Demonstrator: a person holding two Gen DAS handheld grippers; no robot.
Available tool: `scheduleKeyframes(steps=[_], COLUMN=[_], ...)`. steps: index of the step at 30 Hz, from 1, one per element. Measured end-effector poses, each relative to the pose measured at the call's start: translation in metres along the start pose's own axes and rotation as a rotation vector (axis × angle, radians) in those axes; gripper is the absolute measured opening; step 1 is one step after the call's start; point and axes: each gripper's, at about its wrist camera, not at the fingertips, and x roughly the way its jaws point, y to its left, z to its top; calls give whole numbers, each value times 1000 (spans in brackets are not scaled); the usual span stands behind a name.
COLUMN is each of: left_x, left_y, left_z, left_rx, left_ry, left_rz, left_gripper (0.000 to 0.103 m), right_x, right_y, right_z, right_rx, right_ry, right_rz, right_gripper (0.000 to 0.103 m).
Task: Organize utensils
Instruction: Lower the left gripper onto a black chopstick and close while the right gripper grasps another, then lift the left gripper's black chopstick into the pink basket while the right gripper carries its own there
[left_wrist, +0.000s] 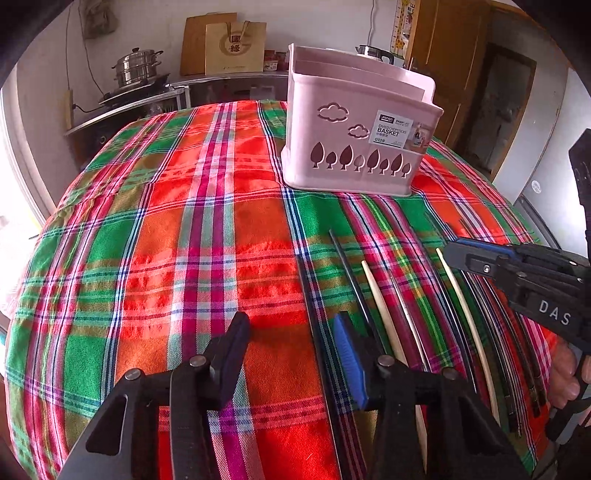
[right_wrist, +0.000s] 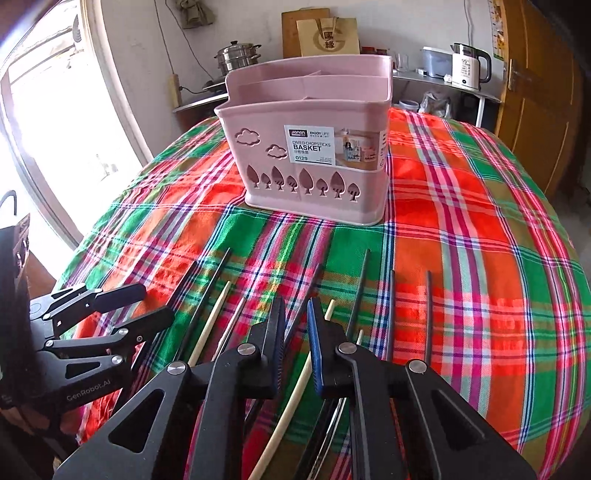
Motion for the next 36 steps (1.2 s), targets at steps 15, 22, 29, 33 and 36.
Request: scheduleKeyframes(steps=[15,22,29,33,36], left_x=[16,20,18,1,-21], left_y=[-8,-12,-6,-5,-7], left_z=[21,28,34,40,47], left_rx=[49,68,38,31,40], left_ry=[48,66,77,42,-5], left_rz=[22,29,-3,-25,-34], left_gripper=[29,8,6,6,5], right_x=[31,33,21,1,-20], right_y=[-3,0,-2,-1,2], right_z=[16,19,21,28,33], right_rx=[33,27,44,40,36], right_ry=[80,86,59,18,-26], right_rz=[-22,-35,-4,14,32], right_gripper=[10,7,7,7,6])
